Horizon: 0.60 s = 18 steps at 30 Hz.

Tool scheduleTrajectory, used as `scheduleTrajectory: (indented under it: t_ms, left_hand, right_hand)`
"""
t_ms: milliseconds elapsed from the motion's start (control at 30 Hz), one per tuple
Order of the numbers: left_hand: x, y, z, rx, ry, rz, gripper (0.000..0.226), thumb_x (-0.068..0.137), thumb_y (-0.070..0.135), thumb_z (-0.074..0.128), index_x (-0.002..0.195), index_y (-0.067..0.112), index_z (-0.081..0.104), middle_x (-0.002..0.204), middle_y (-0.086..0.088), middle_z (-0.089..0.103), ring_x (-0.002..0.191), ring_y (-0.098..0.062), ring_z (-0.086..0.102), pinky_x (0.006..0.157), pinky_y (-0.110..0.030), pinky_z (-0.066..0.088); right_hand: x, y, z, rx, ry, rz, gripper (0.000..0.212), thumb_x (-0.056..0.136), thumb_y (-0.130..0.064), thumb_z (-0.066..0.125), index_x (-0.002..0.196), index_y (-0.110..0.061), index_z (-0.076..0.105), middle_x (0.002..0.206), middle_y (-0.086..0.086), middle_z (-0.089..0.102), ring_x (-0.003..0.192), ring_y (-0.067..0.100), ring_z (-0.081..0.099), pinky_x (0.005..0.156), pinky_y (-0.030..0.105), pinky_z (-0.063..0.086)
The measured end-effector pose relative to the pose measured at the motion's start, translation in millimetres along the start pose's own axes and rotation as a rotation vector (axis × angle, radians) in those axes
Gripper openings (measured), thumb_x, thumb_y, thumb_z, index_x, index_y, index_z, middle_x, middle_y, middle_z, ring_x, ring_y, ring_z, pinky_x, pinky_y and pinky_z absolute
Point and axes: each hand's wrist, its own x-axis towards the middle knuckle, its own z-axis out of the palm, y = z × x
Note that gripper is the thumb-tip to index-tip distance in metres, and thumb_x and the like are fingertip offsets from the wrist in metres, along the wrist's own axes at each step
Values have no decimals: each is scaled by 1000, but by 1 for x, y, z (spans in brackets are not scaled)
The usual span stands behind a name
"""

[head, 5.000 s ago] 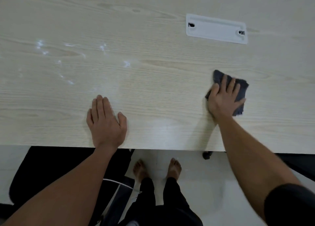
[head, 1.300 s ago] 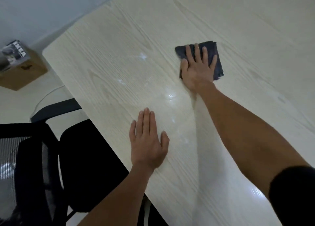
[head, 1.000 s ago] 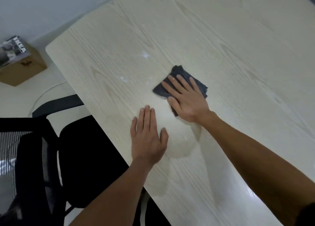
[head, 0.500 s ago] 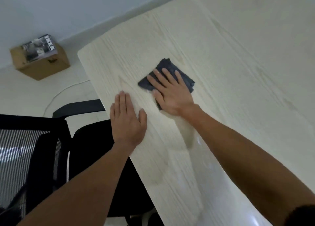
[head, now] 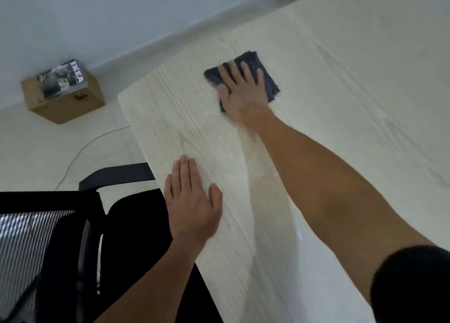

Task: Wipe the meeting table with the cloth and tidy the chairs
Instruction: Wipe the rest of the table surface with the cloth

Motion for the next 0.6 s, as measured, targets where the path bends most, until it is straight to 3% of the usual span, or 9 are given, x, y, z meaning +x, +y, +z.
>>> scheduleTrajectory:
  t_ms: [100, 167, 267, 433, 500, 600]
  left_hand:
    - [0, 1, -2, -2, -14, -6, 76, 101, 45, 35, 164, 5, 20, 173, -10, 18, 162, -25, 12, 130, -47, 12]
    - [1, 1, -3, -5, -1, -4, 76, 100, 44, 38, 163, 4, 23, 172, -12, 21, 161, -27, 15, 130, -49, 15]
    - [-1, 4, -4, -12, -6, 3, 76, 100, 43, 38, 163, 3, 22, 172, -13, 20, 161, -28, 14, 130, -50, 14]
    - [1, 3, -3, -13, -11, -3, 76, 101, 43, 40, 163, 3, 22, 173, -12, 20, 162, -27, 13, 130, -49, 14]
    - [1, 4, -3, -6, -7, 0, 75, 101, 43, 40, 163, 3, 24, 172, -13, 22, 161, -27, 15, 130, -49, 16]
    - [2, 1, -1, 17, 1, 9, 76, 102, 45, 38, 163, 3, 24, 172, -12, 21, 161, -26, 14, 130, -47, 15]
  right_hand:
    - [-66, -14, 21, -41, 4, -325, 57, 112, -43, 19, 167, -30, 23, 175, -2, 18, 163, 25, 12, 131, 53, 2]
    - [-117, 16, 28, -50, -7, -397, 56, 112, -44, 23, 166, -32, 26, 175, -5, 21, 163, 20, 13, 132, 50, 4]
    - [-136, 84, 10, -22, 25, -199, 56, 111, -46, 21, 166, -36, 21, 175, -5, 20, 163, 20, 13, 131, 48, 0]
    - [-3, 101, -25, 57, 55, 315, 62, 109, -49, 10, 169, -32, 7, 178, -2, 2, 164, 26, -1, 128, 59, -7]
    - [46, 69, -26, 75, 45, 322, 63, 109, -49, 8, 169, -31, 3, 178, -2, -3, 164, 26, -5, 127, 61, -9]
    - [69, -5, -12, 32, 19, 99, 63, 110, -47, 8, 169, -28, 5, 178, -1, 0, 164, 27, -4, 128, 59, -9]
